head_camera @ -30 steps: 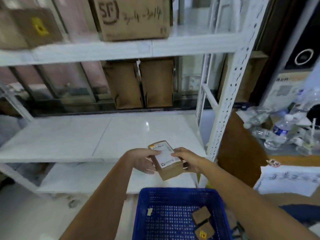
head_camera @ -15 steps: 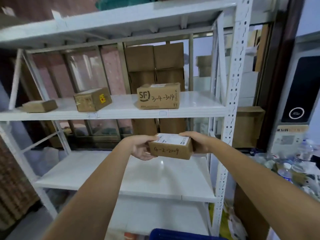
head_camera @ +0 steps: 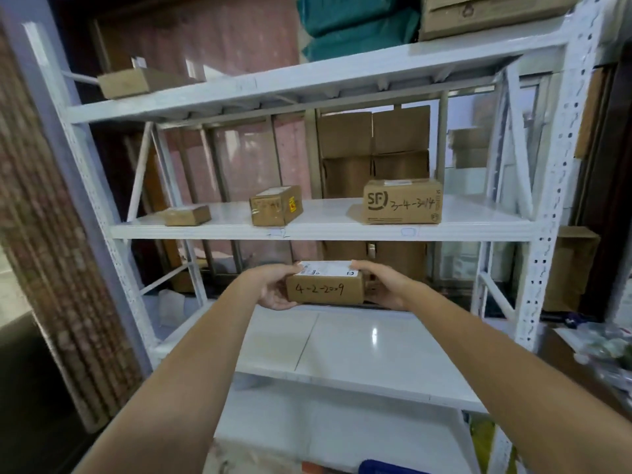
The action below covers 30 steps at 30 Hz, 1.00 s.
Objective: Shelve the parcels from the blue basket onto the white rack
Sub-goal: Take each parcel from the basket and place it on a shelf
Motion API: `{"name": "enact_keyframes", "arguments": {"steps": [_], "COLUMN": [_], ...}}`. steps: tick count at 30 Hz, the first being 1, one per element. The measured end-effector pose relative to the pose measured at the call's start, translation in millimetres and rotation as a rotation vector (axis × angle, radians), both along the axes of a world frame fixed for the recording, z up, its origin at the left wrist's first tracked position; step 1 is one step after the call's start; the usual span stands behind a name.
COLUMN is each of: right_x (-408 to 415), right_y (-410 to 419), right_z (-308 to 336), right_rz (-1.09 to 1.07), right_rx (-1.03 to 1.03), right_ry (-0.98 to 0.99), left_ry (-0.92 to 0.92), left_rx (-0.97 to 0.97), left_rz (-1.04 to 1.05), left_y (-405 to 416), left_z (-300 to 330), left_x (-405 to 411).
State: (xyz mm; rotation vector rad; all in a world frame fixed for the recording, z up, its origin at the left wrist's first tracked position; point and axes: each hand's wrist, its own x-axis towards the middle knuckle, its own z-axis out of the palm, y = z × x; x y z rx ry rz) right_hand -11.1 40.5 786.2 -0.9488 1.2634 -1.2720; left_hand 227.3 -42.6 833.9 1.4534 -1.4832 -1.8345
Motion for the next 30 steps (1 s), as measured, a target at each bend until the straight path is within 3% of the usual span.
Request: {"name": "enact_keyframes", "arguments": {"steps": [6, 12, 21, 30], "right_x": [139, 216, 229, 203], "right_y": [-34, -66, -162, -288], "right_z": [-16, -46, -105, -176], "right_rz": [-0.074, -0.202, -0.289, -0.322], "right_rx": [0.007, 0.067, 0.111, 0.191], "right_ry": [-0.083, -0.056, -0.013, 0.027], "left_ry": [0.086, 0.106, 0.096, -0.028], "left_rx": [0.026, 0.033, 0.028, -0.021], "left_rz": [0.193, 0.238, 0.227, 0.207], "left_y": [-12, -39, -125, -271], "left_z": [-27, -58, -125, -187], "left_x": [123, 188, 200, 166]}}
